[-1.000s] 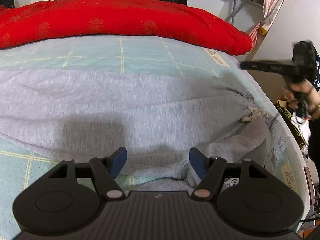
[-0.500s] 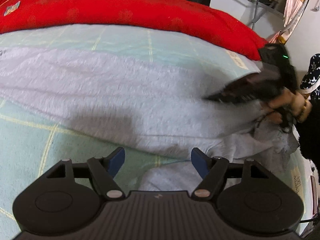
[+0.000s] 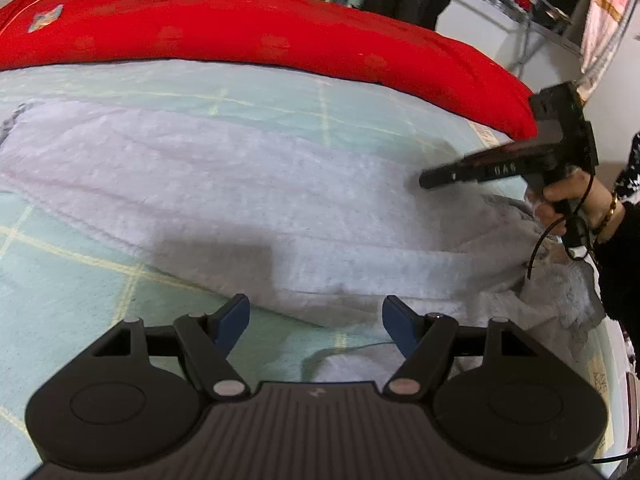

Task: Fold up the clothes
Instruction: 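Release the cuff with the right tool and lift it away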

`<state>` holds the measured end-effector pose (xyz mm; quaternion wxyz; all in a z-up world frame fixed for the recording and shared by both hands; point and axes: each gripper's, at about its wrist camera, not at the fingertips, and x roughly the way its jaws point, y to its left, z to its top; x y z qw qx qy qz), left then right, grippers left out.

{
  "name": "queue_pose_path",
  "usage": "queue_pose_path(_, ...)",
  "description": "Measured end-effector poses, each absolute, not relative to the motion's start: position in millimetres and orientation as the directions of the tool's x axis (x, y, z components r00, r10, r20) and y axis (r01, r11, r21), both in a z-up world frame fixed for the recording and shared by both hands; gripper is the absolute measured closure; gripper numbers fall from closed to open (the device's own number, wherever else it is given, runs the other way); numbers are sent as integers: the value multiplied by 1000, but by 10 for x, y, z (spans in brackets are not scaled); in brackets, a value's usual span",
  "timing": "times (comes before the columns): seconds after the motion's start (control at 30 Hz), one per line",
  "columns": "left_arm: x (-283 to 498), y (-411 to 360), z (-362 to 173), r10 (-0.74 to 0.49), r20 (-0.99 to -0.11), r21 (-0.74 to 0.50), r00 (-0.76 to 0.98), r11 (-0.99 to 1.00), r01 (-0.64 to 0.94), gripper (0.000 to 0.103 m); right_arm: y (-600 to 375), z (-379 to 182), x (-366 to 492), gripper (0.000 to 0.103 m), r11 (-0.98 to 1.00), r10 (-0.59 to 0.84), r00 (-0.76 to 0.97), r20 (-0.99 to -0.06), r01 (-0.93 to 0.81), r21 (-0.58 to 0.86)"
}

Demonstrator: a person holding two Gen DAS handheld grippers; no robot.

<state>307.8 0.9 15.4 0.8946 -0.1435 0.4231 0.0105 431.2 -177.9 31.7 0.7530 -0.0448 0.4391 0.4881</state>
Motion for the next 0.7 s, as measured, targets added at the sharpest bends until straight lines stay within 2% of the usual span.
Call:
queue_pose_path(0.2, 3155, 14, 188, -126, -746, -267, 654, 956, -119, 30, -1513, 125, 3892, 83, 369, 698, -80, -712, -811, 454)
queue_pose_path(0.33, 3457, -40, 251, -178, -704, -284, 688, 958, -43, 30, -1492, 46, 3578, 77, 306, 709, -201, -676, -776, 552)
queue_pose_path(0.43, 3825, -147, 215, -225, -679, -300, 699, 954, 16, 30, -1616, 161, 3614, 77, 306, 729, -182, -660, -776, 552)
queue_pose_path(0.57, 4310, -334, 147, -275, -646, -296, 712, 950, 98, 30, -1909, 393, 3819, 77, 397, 759, -35, -650, -767, 504)
queue_pose_path(0.7, 4684, -470, 16, -305, -624, -290, 719, 945, 149, 32, -2223, 548, 3985, 77, 504, 724, 111, -681, -760, 412)
